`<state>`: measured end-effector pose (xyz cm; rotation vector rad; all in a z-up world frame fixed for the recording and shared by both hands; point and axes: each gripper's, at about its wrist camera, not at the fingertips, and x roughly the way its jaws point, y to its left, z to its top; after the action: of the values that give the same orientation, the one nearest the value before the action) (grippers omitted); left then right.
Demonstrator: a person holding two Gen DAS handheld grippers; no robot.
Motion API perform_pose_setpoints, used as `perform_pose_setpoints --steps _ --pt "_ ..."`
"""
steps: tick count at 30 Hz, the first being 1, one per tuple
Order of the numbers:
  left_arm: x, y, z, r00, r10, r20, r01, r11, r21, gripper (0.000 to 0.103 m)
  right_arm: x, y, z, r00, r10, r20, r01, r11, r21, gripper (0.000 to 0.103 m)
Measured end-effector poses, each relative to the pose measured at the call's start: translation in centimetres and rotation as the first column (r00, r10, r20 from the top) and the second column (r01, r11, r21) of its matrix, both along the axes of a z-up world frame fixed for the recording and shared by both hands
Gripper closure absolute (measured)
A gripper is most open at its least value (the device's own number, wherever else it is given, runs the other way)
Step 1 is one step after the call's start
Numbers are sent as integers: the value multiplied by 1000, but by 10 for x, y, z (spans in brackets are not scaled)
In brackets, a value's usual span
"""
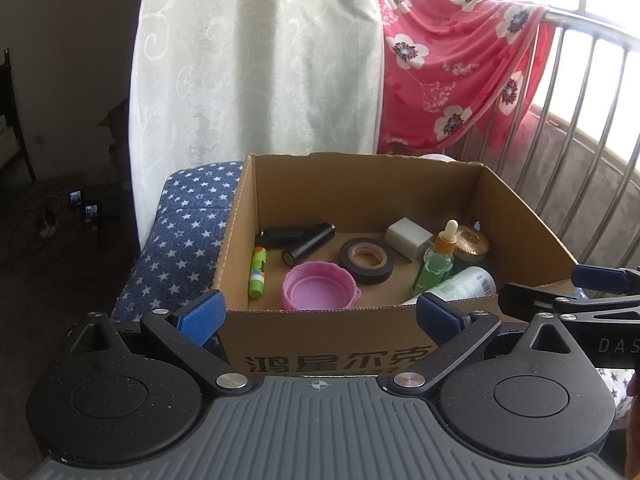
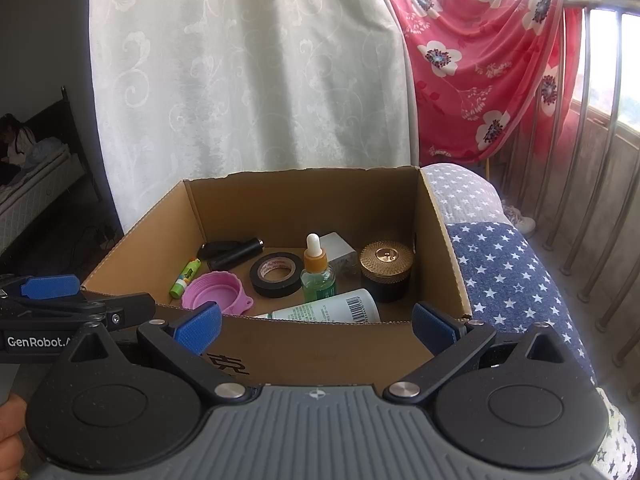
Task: Organize rigid objects
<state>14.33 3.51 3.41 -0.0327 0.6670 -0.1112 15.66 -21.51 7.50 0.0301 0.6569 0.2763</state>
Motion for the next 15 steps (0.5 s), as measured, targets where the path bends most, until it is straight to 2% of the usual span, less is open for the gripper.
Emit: perform_pose_setpoints --steps 15 --pt "2 2 0 1000 3 -5 -3 1000 -3 1 2 3 0 1000 5 -6 -5 1000 -2 0"
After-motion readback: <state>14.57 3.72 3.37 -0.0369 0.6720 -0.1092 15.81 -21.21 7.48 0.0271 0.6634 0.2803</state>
